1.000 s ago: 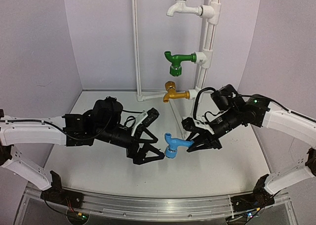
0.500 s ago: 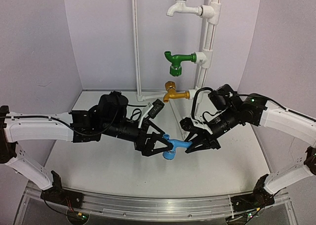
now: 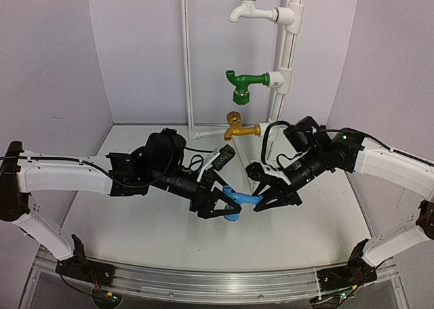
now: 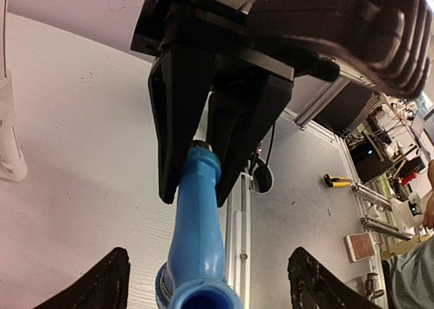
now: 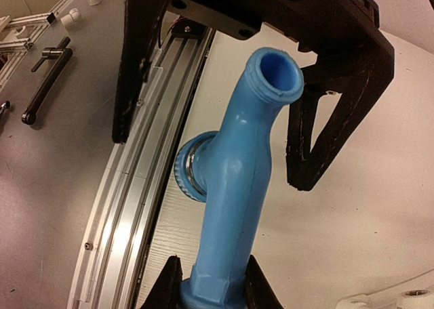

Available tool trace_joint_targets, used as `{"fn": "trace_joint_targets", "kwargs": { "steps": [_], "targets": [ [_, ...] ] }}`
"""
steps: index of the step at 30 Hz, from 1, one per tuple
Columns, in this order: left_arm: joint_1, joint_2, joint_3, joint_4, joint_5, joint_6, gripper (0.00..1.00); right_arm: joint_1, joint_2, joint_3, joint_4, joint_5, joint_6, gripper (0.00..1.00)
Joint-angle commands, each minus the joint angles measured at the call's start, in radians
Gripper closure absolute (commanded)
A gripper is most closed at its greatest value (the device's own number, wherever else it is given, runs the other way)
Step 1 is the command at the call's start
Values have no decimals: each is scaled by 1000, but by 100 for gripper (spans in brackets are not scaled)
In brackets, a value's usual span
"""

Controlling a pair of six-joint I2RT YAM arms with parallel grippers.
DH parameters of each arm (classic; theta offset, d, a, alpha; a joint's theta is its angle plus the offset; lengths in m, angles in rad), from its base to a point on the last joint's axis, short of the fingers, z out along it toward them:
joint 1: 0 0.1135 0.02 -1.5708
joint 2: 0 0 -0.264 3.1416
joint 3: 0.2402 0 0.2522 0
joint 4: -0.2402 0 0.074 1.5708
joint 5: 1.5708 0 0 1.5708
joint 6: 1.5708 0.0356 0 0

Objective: Install the water faucets

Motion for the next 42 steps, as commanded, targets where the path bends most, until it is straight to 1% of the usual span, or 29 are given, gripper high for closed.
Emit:
{"fn": "trace_joint_targets", "kwargs": {
  "steps": [1,2,4,9,15,21,23,27,34,42],
  "targets": [
    [2,-7,2,109,46,42,33,11,10,39,0,-32,-5,100],
    [2,-3,4,107,40,45,39,12,12,39,-1,-32,-5,100],
    [2,7,7,106,33,52,46,15,17,41,-2,-33,-5,100],
    [2,30,36,65,13,66,54,18,18,45,-5,-35,-6,100],
    [2,50,54,10,17,88,52,18,16,48,-8,-34,-6,100],
    [2,47,39,41,35,78,61,17,18,45,-10,-31,-11,100],
    [2,47,37,51,39,76,62,18,18,45,-9,-31,-11,100],
    [3,46,41,52,33,73,57,18,20,45,-13,-30,-14,100],
    [3,54,69,11,27,79,53,18,14,44,-17,-20,-20,100],
    [4,74,75,30,59,66,56,20,18,45,-20,-14,-25,100]
  ]
}}
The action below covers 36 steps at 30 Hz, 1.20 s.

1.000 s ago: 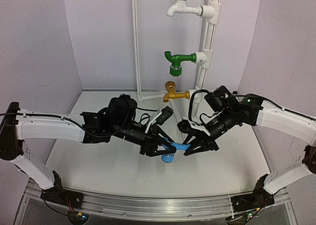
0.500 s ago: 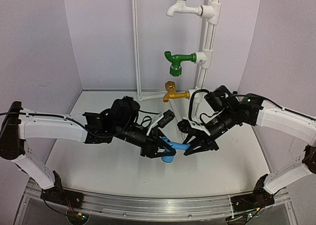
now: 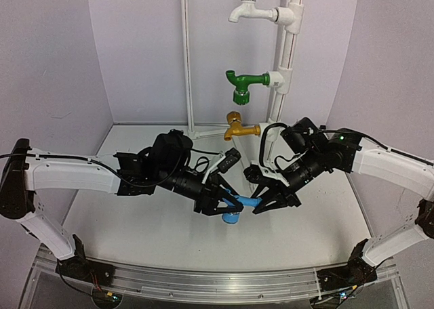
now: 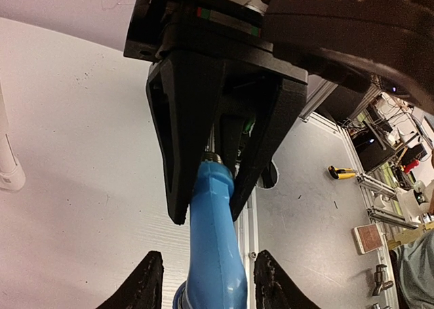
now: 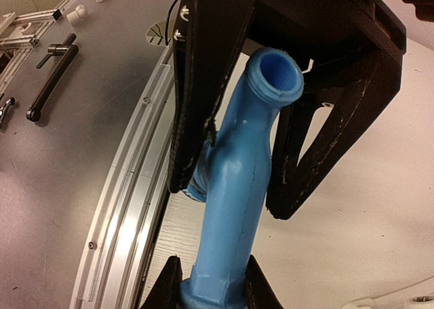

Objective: Install the water faucets

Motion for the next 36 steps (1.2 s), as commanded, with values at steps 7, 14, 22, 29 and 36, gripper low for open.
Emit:
{"fn": "trace_joint_targets", "kwargs": {
  "steps": [7,14,22,29,36],
  "targets": [
    [5,27,44,36,42,1,80,10,10,54,-15,-13,-14,100],
    [19,-43,-87,173,-52,-7,100,-22,-21,35,24,-8,69,36],
    [112,-98,-290,460,-194,-4,100,-311,-90,2,73,-163,154,28],
    [179,-20,-421,776,-270,95,100,-504,-147,-57,209,-141,307,26],
    [205,94,-399,906,-278,148,100,-518,-109,-122,542,-1,561,9]
  ]
}}
